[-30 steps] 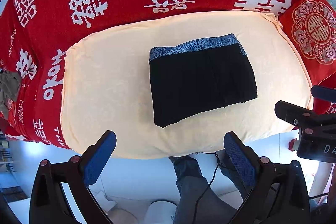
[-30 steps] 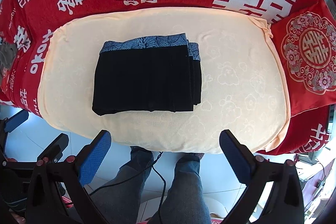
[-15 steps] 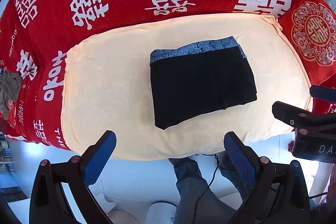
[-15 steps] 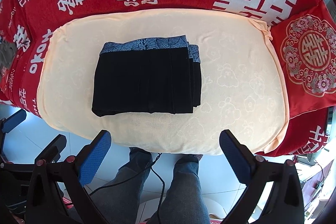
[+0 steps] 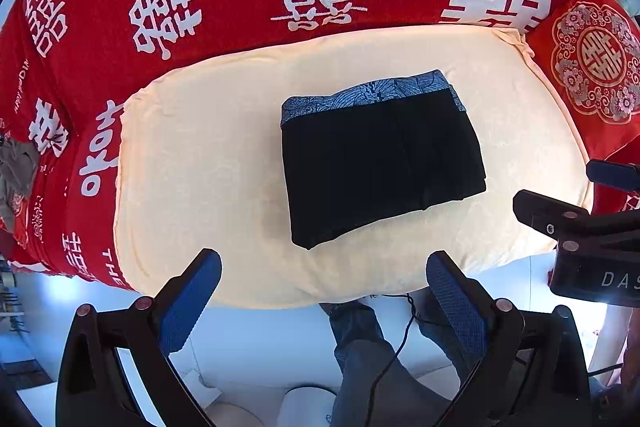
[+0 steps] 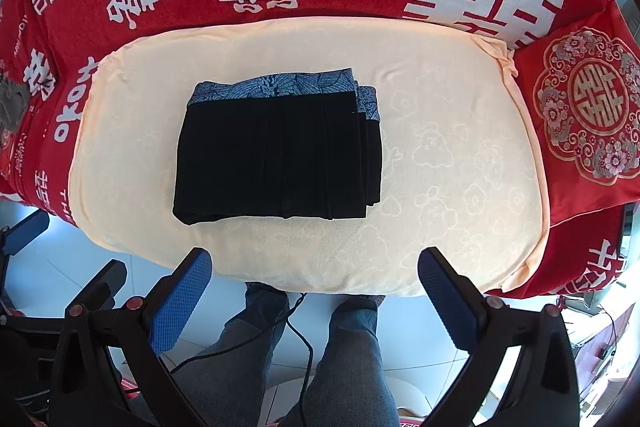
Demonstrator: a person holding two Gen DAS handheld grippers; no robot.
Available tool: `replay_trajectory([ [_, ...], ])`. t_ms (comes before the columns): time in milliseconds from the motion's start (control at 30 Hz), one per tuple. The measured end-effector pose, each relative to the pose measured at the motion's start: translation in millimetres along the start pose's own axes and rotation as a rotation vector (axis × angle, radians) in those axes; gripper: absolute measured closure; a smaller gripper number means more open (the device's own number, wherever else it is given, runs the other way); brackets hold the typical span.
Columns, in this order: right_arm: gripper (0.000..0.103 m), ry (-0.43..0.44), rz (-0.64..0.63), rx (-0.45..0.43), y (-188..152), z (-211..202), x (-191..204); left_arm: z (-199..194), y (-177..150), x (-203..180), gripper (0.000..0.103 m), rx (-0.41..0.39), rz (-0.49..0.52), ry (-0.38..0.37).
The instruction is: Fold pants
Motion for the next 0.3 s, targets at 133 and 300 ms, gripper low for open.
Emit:
replay_trajectory([
  [133, 0.000, -0.001, 0.002, 0.000, 0.4, 0.4, -0.4, -2.0, 1.3, 0.9, 0.000, -0.013, -0.007, 0.000],
  [300, 0.000, -0.001, -0.003, 0.001, 1.3, 0.5, -0.8, -6.4, 3.0, -0.1, 0.000, -0.032, 0.003, -0.006],
])
Point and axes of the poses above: each gripper's, at about its wrist camera, not at the fingertips, and z roughly the way its jaws point, x to its left, y to its top, the point moved 8 cm from there along z, roughly the way its jaws point, and after that the axes turned 5 degrees about y, right-handed, at the moved point
